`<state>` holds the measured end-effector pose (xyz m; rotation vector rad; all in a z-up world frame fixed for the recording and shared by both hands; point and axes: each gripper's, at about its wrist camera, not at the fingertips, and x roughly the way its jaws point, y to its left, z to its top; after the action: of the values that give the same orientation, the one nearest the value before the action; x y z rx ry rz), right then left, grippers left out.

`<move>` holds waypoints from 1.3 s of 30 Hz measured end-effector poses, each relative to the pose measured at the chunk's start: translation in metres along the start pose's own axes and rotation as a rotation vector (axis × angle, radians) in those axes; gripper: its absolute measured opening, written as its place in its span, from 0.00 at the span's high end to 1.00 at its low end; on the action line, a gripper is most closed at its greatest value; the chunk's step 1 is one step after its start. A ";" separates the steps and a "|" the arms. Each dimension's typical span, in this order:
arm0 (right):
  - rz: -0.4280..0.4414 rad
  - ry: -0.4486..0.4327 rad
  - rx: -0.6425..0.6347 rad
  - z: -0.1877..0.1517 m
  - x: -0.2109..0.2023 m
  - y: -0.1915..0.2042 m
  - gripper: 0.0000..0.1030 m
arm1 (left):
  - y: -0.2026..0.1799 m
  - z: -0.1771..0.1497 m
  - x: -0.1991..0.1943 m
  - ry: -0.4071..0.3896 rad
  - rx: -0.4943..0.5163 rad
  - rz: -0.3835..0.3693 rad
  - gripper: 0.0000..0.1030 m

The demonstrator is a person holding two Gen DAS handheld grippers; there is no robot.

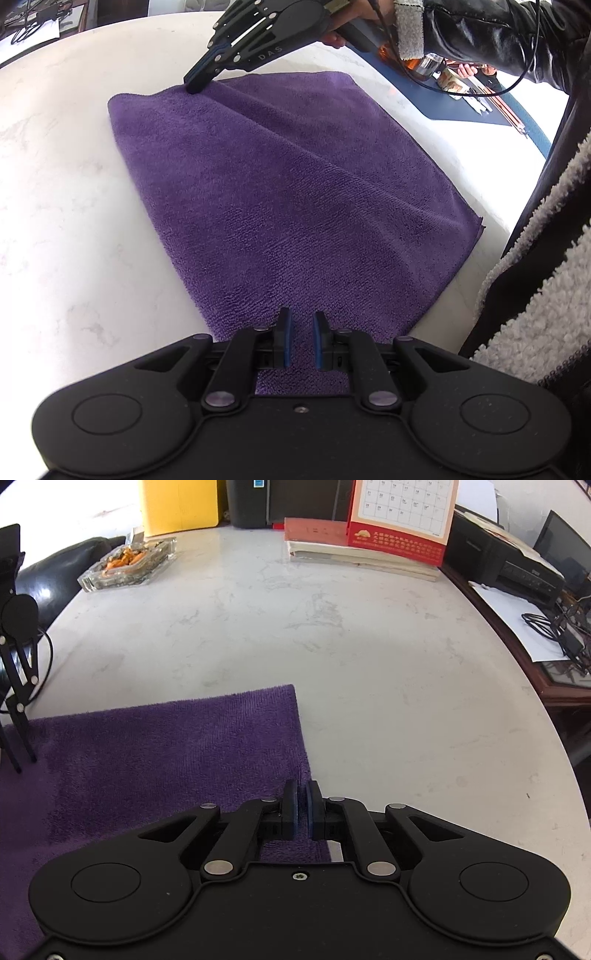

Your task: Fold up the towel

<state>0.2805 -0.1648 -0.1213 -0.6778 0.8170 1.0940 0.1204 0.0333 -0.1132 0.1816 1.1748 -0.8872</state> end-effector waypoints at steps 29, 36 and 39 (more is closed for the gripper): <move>-0.014 -0.010 0.120 -0.062 -0.041 -0.010 0.85 | 0.019 0.067 0.023 0.041 0.156 0.098 0.82; 0.040 0.003 0.074 -0.063 -0.041 -0.012 0.94 | 0.020 0.065 0.020 0.049 0.145 0.103 0.82; 0.021 0.005 0.029 -0.063 -0.042 -0.005 0.96 | 0.021 0.063 0.016 0.052 0.146 0.103 0.82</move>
<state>0.2613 -0.2380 -0.1195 -0.6491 0.8443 1.0973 0.1822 0.0040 -0.1073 0.3824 1.1387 -0.8816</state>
